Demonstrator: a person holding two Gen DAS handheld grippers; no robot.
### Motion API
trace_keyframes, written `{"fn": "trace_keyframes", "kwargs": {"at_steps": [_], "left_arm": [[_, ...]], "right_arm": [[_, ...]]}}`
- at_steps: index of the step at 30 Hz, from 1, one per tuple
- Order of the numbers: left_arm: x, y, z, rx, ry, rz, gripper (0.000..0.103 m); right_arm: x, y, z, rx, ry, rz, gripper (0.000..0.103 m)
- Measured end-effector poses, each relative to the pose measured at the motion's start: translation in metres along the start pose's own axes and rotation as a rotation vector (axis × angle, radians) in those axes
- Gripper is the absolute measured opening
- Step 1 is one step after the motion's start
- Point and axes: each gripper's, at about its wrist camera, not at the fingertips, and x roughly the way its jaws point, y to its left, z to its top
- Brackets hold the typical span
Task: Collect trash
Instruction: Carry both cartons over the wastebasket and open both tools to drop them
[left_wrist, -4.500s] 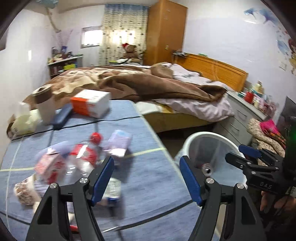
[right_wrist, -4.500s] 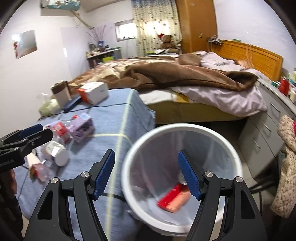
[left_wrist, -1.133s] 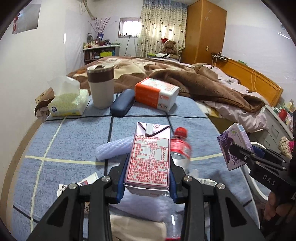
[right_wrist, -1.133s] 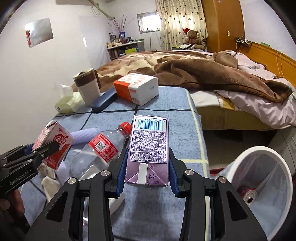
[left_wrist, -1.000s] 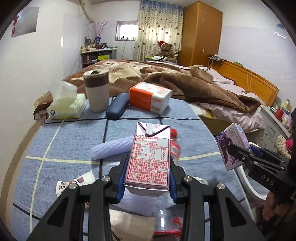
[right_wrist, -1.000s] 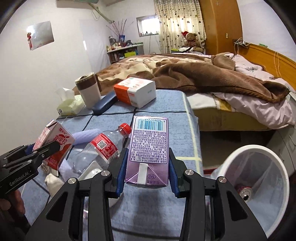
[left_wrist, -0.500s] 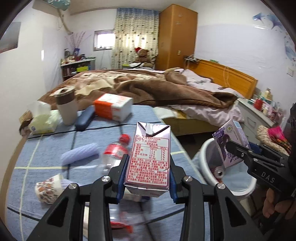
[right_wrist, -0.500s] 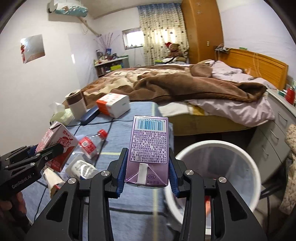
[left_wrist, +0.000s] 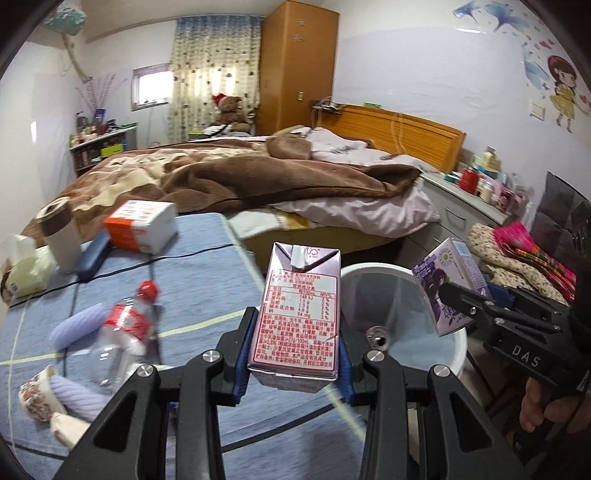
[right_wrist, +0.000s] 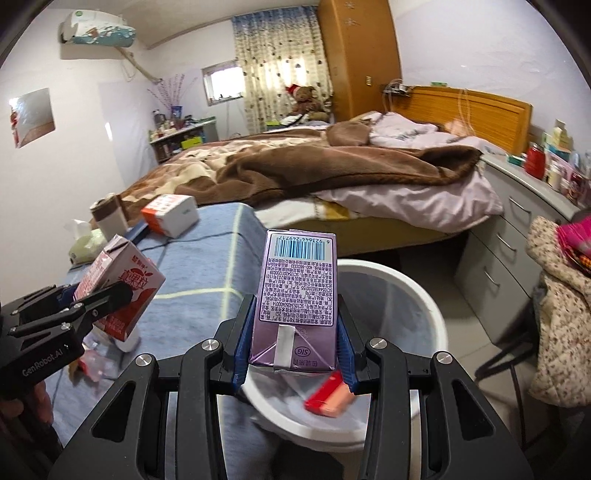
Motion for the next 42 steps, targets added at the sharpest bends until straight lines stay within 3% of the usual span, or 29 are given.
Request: {"fn": "trace_keyframes", "kwargs": {"at_steps": [9, 12, 19, 26, 30, 32, 33, 34, 42], "left_arm": [[0.046, -0.042, -0.004, 0.037, 0.098, -0.105, 0.039], [0.056, -0.056, -0.006, 0.077, 0.098, -0.082, 0.039], [0.076, -0.069, -0.009, 0.076, 0.145, -0.120, 0.040], [0.095, -0.068, -0.012, 0.083, 0.176, -0.084, 0.040], [0.093, -0.067, -0.014, 0.079, 0.163, -0.100, 0.062], [0.090, -0.066, -0.012, 0.075, 0.152, -0.110, 0.063], [0.089, -0.066, -0.012, 0.073, 0.151, -0.108, 0.064], [0.088, -0.065, -0.011, 0.071, 0.147, -0.107, 0.065], [0.074, -0.053, -0.007, 0.047, 0.125, -0.093, 0.065]], "right_arm": [[0.018, -0.044, -0.014, 0.048, 0.090, -0.052, 0.041], [0.025, -0.052, -0.020, 0.046, 0.124, -0.061, 0.041], [0.042, -0.067, -0.030, 0.041, 0.183, -0.082, 0.041], [0.055, -0.072, -0.036, 0.025, 0.229, -0.085, 0.041], [0.057, -0.074, -0.036, 0.028, 0.238, -0.095, 0.042], [0.056, -0.074, -0.036, 0.023, 0.239, -0.102, 0.050], [0.056, -0.074, -0.036, 0.024, 0.235, -0.101, 0.062], [0.053, -0.074, -0.035, 0.025, 0.227, -0.096, 0.068], [0.046, -0.069, -0.031, 0.032, 0.194, -0.101, 0.068]]}}
